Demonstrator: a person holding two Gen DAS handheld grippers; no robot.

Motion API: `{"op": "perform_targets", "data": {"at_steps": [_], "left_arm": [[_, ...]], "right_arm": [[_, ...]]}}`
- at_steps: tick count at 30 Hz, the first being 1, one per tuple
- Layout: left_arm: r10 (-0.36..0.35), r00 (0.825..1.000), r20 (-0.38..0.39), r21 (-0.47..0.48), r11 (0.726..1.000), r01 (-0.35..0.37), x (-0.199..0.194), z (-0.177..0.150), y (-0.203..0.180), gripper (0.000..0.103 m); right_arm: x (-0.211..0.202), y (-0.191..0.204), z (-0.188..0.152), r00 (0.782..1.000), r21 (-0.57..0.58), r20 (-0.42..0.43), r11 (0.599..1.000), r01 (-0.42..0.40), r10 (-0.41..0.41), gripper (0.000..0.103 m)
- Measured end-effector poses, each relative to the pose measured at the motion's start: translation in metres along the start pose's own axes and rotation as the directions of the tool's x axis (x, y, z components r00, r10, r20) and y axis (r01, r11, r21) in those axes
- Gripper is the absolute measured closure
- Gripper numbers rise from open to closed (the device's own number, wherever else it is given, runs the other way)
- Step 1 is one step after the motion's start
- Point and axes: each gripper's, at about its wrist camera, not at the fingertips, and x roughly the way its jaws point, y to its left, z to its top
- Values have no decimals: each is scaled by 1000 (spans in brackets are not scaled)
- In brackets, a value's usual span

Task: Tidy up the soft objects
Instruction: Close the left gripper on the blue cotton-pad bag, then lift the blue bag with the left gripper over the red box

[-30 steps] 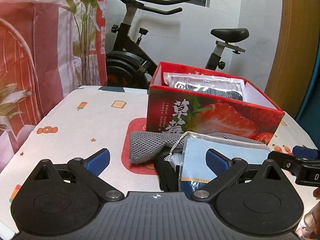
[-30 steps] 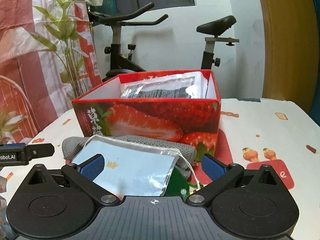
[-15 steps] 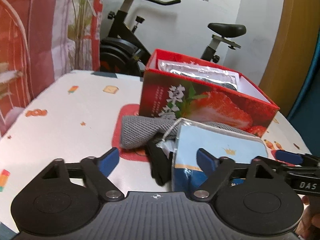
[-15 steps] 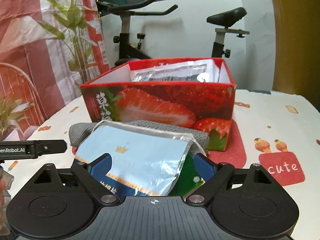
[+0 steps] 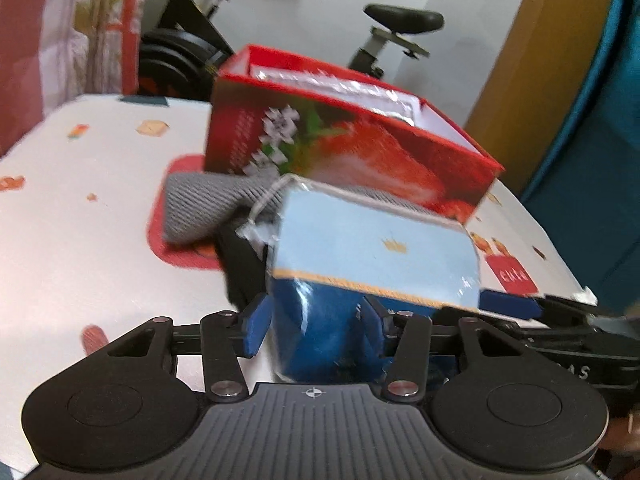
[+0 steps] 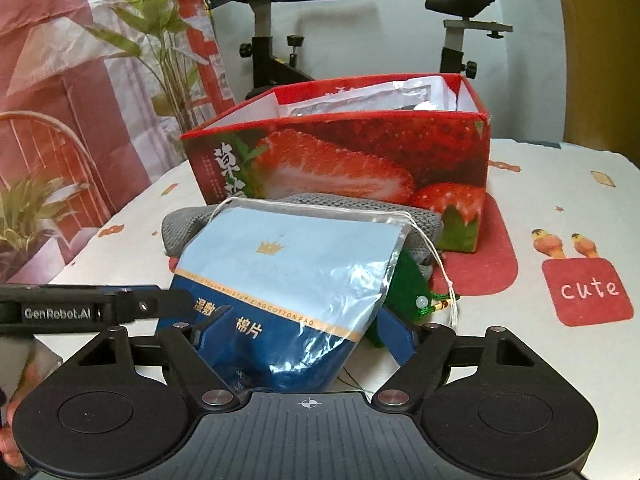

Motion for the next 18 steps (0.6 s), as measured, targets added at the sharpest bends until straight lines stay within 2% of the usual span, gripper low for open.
{"op": "perform_targets", "data": {"at_steps": [10, 18], "left_arm": [[-55, 997, -53, -37, 998, 53, 11, -10, 4, 51], [-56, 997, -60, -37, 998, 54, 13, -11, 4, 51]], "right_arm": [[7, -2, -5, 998, 23, -65, 1000, -20, 21, 38], [11, -2, -7, 996, 26, -87, 999, -31, 33, 46]]}}
